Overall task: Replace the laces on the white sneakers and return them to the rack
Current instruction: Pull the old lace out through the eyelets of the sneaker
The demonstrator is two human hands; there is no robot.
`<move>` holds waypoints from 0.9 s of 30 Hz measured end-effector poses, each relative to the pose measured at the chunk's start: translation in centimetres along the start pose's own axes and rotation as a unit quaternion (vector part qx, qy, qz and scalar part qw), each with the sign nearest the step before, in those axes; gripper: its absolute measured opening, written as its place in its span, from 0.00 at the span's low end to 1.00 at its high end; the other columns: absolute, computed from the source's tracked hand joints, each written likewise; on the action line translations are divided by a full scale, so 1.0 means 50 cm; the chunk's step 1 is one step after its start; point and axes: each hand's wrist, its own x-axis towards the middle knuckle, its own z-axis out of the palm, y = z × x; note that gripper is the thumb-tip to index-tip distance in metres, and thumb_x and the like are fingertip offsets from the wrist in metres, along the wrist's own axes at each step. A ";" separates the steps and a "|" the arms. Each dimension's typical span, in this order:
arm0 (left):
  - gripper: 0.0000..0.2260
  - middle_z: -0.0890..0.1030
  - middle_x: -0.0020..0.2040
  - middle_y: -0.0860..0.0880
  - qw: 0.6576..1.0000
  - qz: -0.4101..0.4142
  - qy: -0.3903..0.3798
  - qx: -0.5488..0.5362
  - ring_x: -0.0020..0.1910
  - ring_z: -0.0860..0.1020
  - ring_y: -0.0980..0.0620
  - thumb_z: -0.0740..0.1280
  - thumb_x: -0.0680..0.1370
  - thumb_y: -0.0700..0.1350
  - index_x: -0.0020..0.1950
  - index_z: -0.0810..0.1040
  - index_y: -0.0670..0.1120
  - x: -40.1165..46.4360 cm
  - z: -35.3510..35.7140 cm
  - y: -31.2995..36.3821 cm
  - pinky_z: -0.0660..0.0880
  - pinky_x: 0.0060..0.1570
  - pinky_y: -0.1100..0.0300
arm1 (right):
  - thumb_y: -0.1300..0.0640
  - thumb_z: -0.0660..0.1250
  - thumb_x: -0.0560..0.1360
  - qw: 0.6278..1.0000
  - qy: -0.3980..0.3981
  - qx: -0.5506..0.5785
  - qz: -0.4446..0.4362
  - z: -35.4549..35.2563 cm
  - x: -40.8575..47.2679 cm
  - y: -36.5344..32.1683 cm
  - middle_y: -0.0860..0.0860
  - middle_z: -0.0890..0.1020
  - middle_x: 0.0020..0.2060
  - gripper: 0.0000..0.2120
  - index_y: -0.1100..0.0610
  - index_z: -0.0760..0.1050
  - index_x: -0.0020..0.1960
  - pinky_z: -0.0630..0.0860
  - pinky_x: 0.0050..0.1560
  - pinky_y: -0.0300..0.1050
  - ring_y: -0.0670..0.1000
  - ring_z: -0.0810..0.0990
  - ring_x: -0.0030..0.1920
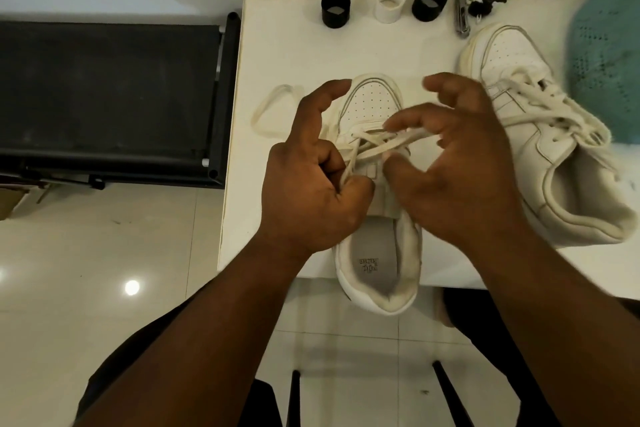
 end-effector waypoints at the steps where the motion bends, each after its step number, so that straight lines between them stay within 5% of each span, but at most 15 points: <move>1: 0.36 0.73 0.24 0.51 1.000 0.004 -0.003 0.001 0.23 0.73 0.48 0.69 0.68 0.37 0.76 0.67 0.46 -0.002 0.001 0.002 0.69 0.29 0.66 | 0.52 0.76 0.69 0.999 -0.036 -0.019 -0.009 0.006 -0.006 -0.006 0.46 0.67 0.74 0.12 0.45 0.83 0.52 0.65 0.65 0.37 0.49 0.64 0.74; 4: 0.35 0.73 0.24 0.51 1.000 0.010 -0.005 0.005 0.22 0.73 0.47 0.70 0.69 0.37 0.76 0.67 0.47 -0.003 0.004 0.007 0.70 0.28 0.64 | 0.49 0.76 0.72 0.997 -0.066 -0.048 -0.012 0.017 -0.015 -0.013 0.47 0.64 0.77 0.06 0.45 0.84 0.49 0.51 0.64 0.27 0.50 0.59 0.76; 6: 0.34 0.73 0.24 0.51 1.000 0.012 -0.001 0.008 0.22 0.73 0.48 0.71 0.71 0.39 0.76 0.67 0.46 -0.002 0.003 0.006 0.69 0.28 0.63 | 0.50 0.75 0.73 0.998 -0.034 -0.041 -0.018 0.015 -0.012 -0.013 0.46 0.68 0.74 0.03 0.44 0.81 0.45 0.54 0.63 0.25 0.49 0.62 0.75; 9: 0.34 0.73 0.24 0.52 1.000 0.004 -0.002 0.012 0.23 0.73 0.48 0.69 0.70 0.40 0.76 0.67 0.46 0.000 -0.002 0.005 0.71 0.29 0.65 | 0.52 0.72 0.75 0.999 0.051 0.016 0.004 0.001 0.003 -0.001 0.45 0.72 0.67 0.04 0.45 0.79 0.44 0.69 0.64 0.37 0.45 0.70 0.68; 13: 0.35 0.72 0.24 0.52 1.000 -0.003 -0.006 0.018 0.24 0.73 0.48 0.68 0.68 0.39 0.76 0.68 0.47 0.000 -0.004 0.003 0.72 0.31 0.66 | 0.49 0.71 0.75 0.990 0.130 0.021 0.044 -0.026 0.028 0.016 0.49 0.74 0.66 0.05 0.45 0.79 0.52 0.58 0.61 0.21 0.40 0.69 0.63; 16: 0.35 0.73 0.24 0.51 1.000 0.000 -0.007 0.017 0.23 0.73 0.49 0.69 0.68 0.39 0.76 0.67 0.47 0.002 -0.003 0.005 0.69 0.30 0.67 | 0.48 0.74 0.71 0.999 0.046 0.005 0.005 -0.010 0.007 0.001 0.47 0.67 0.72 0.19 0.44 0.79 0.62 0.66 0.67 0.37 0.46 0.66 0.72; 22: 0.36 0.72 0.23 0.52 1.000 0.015 -0.017 -0.005 0.22 0.72 0.49 0.70 0.68 0.36 0.77 0.67 0.46 0.001 -0.001 0.006 0.68 0.29 0.68 | 0.45 0.74 0.73 0.994 -0.078 -0.071 -0.014 0.015 -0.015 -0.019 0.47 0.62 0.78 0.07 0.44 0.84 0.50 0.60 0.74 0.53 0.51 0.57 0.78; 27: 0.35 0.73 0.24 0.51 1.000 0.012 -0.012 0.004 0.22 0.72 0.47 0.70 0.69 0.38 0.76 0.67 0.46 0.000 -0.003 0.005 0.68 0.30 0.68 | 0.53 0.73 0.74 0.998 -0.001 -0.048 -0.030 0.013 -0.010 -0.011 0.49 0.70 0.72 0.03 0.47 0.80 0.46 0.59 0.63 0.29 0.51 0.66 0.73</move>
